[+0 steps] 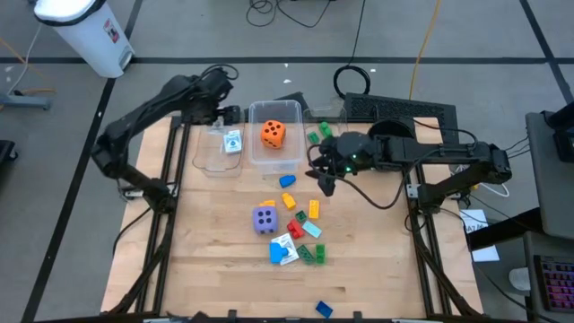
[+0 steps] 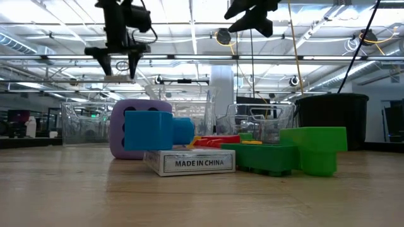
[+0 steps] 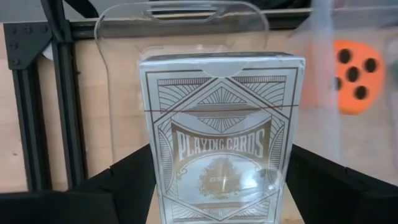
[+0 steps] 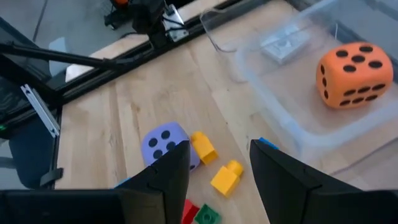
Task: Pick & Place Toys
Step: Put the brown deck of cards into the left transparent bin
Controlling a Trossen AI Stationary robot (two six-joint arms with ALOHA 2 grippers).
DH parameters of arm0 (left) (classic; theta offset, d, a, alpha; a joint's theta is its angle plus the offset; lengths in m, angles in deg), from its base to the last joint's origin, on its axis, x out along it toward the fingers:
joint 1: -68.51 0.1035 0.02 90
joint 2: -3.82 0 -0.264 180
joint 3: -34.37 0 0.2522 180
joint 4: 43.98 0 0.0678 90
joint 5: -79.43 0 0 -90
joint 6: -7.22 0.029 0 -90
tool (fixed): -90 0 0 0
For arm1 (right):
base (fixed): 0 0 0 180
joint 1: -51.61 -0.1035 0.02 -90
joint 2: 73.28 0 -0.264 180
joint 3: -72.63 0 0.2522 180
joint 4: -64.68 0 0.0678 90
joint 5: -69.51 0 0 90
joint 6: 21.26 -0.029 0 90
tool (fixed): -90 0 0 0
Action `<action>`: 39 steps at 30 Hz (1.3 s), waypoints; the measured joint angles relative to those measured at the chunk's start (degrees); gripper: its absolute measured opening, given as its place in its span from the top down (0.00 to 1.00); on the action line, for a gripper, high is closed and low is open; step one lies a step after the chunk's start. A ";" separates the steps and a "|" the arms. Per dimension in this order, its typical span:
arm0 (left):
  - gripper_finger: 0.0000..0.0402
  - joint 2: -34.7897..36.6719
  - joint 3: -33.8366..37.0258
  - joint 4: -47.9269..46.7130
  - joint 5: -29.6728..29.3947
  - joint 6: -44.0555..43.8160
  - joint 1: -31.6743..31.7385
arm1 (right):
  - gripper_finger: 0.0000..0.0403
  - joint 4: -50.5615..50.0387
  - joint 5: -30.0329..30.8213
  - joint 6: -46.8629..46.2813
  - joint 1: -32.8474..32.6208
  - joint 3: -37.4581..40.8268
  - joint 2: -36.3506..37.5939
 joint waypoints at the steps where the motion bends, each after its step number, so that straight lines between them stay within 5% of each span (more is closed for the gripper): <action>1: 0.22 -0.85 0.00 -0.02 -0.01 0.37 0.27 | 0.60 -0.50 0.00 -0.02 -0.10 0.00 0.00; 16: 0.20 -10.80 0.35 0.39 -0.51 4.56 2.23 | 0.60 -2.81 0.02 -1.31 -0.35 0.01 0.00; 27: 0.26 -11.57 7.76 8.02 3.96 4.40 3.81 | 0.60 -2.73 0.06 -1.19 -0.32 0.01 0.02; 34: 0.18 -11.57 13.17 12.41 5.00 3.85 4.03 | 0.60 -2.64 0.44 -0.66 -0.18 0.01 0.02; 39: 0.25 -11.57 15.88 15.63 5.52 2.96 4.33 | 0.60 -2.66 2.37 -0.70 -0.20 0.01 0.02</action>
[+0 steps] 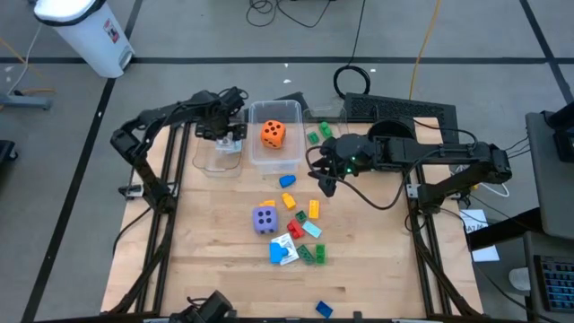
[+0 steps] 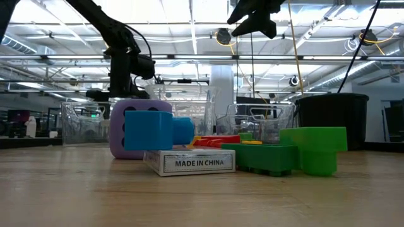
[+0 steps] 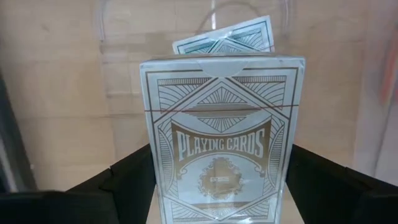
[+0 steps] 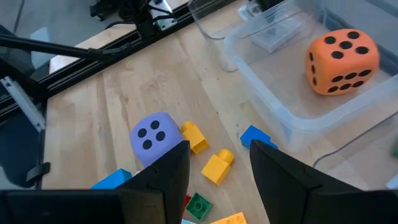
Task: Pick & Place Toys
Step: Put the brown deck of cards into the left transparent bin
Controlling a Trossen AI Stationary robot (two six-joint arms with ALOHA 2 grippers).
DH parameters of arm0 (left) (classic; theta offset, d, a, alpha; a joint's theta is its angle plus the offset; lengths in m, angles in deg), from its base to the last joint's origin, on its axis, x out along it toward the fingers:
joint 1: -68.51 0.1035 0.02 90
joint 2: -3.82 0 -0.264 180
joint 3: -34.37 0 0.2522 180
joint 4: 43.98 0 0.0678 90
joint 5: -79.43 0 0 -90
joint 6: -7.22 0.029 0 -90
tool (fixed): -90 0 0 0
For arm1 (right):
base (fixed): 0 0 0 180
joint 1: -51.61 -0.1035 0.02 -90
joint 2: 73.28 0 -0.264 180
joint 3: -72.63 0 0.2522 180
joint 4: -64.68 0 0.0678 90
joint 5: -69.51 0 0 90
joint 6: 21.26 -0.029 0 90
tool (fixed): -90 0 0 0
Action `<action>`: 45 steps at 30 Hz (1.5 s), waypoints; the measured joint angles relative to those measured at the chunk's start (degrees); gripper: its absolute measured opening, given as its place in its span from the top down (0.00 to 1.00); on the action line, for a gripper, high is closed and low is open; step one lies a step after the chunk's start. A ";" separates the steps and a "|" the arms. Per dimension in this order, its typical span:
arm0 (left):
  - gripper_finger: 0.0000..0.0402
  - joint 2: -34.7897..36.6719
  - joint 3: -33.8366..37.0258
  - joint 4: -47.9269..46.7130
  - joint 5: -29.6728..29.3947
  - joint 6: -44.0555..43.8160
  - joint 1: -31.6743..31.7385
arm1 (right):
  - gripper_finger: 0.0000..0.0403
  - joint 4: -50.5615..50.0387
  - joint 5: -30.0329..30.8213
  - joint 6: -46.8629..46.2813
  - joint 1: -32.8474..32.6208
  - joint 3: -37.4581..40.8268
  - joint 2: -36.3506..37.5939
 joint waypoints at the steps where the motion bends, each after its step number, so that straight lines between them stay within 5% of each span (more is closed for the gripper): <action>1: 0.25 0.00 0.29 0.63 0.06 -0.02 0.11 | 0.60 0.02 0.74 -0.10 0.00 0.00 0.00; 10: 0.17 0.00 0.45 4.08 1.91 0.22 1.31 | 0.60 0.02 0.91 -0.59 0.00 0.00 0.02; 19: 0.25 -0.03 0.45 4.80 1.86 0.17 2.25 | 0.60 0.02 0.93 -0.61 0.00 0.00 0.02; 27: 0.15 -0.07 0.45 5.12 1.50 0.46 2.43 | 0.60 0.04 0.93 -0.65 0.00 0.00 0.02; 37: 0.23 -0.07 0.45 5.41 1.45 0.96 2.41 | 0.60 0.04 0.93 -0.65 0.00 0.00 0.02; 45: 0.10 -0.08 0.45 5.79 1.43 0.96 2.41 | 0.60 0.04 0.93 -0.63 0.00 0.00 0.02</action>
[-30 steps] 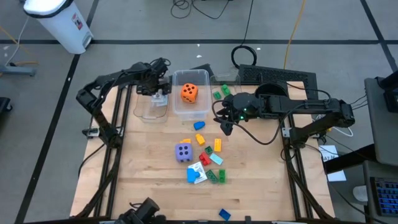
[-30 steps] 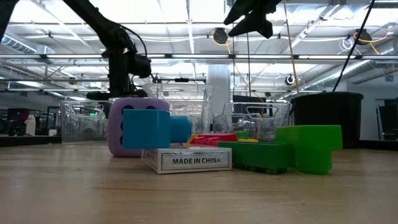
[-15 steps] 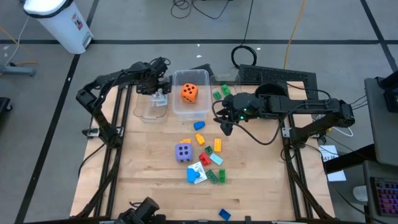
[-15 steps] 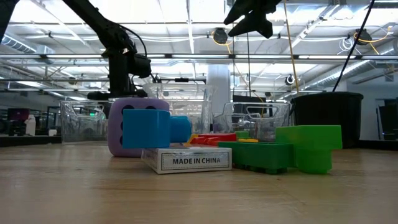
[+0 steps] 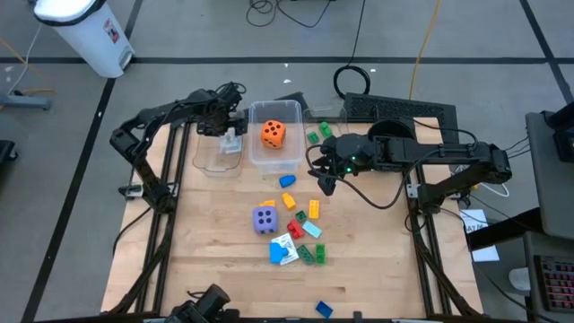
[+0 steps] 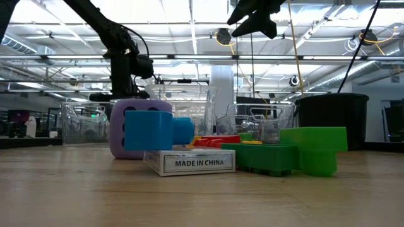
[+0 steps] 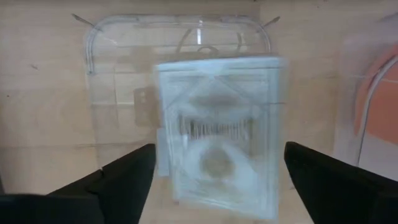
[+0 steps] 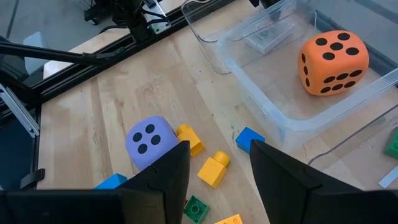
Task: Pick & Place Toys
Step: Put the brown deck of cards into the left transparent bin, then put the purple dice into the transparent container
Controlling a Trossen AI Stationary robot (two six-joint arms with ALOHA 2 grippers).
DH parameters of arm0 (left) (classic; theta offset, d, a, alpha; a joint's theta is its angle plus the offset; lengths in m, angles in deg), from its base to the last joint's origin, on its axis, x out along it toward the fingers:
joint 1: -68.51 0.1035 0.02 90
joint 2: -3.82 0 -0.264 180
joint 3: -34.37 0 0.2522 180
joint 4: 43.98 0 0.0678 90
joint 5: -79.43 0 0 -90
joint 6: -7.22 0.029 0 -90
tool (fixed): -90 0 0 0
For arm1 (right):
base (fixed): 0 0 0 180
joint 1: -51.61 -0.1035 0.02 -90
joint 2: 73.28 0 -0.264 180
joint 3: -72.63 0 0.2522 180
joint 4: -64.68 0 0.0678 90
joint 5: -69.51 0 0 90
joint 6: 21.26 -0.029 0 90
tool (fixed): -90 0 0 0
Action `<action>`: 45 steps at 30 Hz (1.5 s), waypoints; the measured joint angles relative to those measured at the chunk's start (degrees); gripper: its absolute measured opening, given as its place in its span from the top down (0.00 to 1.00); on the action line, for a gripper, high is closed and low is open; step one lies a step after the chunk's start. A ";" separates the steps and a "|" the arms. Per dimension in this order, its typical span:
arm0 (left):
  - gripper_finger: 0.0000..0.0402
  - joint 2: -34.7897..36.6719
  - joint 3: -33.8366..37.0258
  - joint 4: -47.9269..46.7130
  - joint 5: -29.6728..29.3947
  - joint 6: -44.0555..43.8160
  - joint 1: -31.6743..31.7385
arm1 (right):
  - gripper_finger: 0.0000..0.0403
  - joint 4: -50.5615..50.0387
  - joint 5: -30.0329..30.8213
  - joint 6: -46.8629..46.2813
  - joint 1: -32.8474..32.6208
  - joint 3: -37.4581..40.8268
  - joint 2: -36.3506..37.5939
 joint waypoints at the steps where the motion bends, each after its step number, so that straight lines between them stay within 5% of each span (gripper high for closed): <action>1: 0.09 0.00 0.00 0.00 0.00 0.00 0.00 | 0.60 0.00 0.00 0.00 0.00 0.00 0.00; 23: 0.06 2.13 -0.02 -0.03 4.12 3.30 -0.02 | 0.60 0.00 0.00 0.02 0.00 0.04 0.00; 36: 0.22 22.12 -0.02 5.21 1.73 5.92 -1.71 | 0.60 -0.01 -0.22 1.10 -0.03 0.07 0.00; 45: 0.33 34.51 -0.02 17.80 -5.30 2.99 -17.66 | 0.60 -0.17 -2.59 1.12 -0.13 0.07 0.00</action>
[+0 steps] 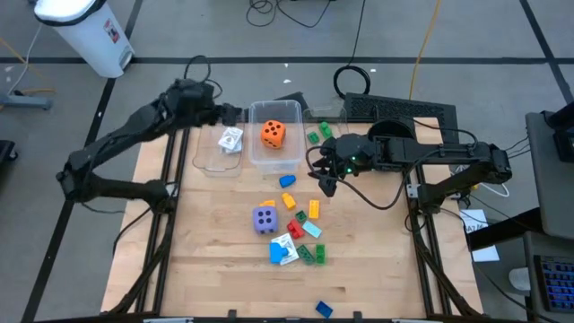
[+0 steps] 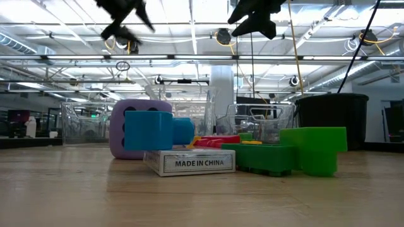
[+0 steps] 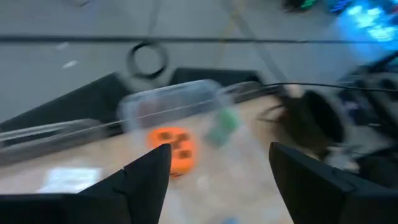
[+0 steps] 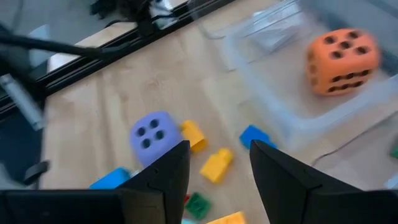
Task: Pick & Place Toys
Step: Put the purple dice into the transparent container
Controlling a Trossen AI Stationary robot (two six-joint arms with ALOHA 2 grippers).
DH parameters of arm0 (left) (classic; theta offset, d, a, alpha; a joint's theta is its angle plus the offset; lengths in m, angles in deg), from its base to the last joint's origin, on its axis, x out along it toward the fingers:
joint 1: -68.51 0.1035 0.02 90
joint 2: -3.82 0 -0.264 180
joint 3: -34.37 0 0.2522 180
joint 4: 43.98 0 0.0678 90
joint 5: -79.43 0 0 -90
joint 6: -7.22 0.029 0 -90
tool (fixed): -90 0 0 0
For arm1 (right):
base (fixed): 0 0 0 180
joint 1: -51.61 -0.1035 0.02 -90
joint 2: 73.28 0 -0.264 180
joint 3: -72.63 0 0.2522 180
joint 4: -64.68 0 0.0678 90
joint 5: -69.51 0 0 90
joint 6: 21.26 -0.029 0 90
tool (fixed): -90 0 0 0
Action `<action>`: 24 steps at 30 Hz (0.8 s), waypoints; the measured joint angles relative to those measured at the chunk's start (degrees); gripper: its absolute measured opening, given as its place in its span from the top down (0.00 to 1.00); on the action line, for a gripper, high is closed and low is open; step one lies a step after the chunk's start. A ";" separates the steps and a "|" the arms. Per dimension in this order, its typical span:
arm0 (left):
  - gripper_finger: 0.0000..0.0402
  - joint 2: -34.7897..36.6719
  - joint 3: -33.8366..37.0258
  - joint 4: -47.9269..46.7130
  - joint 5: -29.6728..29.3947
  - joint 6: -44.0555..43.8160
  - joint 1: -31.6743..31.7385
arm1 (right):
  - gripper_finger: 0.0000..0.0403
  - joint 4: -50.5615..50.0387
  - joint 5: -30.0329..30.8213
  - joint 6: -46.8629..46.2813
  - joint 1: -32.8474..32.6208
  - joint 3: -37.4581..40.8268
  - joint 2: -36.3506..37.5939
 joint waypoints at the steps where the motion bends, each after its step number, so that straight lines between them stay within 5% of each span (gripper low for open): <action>1: 0.33 0.22 0.00 1.65 -1.10 -0.48 -2.80 | 0.60 0.00 -1.38 0.00 0.00 0.00 0.00; 7: 0.33 -0.79 -0.02 10.39 -9.28 -1.32 -19.15 | 0.60 0.64 -11.19 0.64 -0.61 0.74 0.02; 15: 0.33 -9.17 0.02 15.13 -18.95 -7.43 -36.74 | 0.60 3.76 -11.58 -1.83 -6.11 8.75 0.04; 24: 0.33 -18.50 0.02 24.63 -19.11 -15.04 -48.32 | 0.60 29.06 -21.88 -9.56 -13.32 22.87 0.00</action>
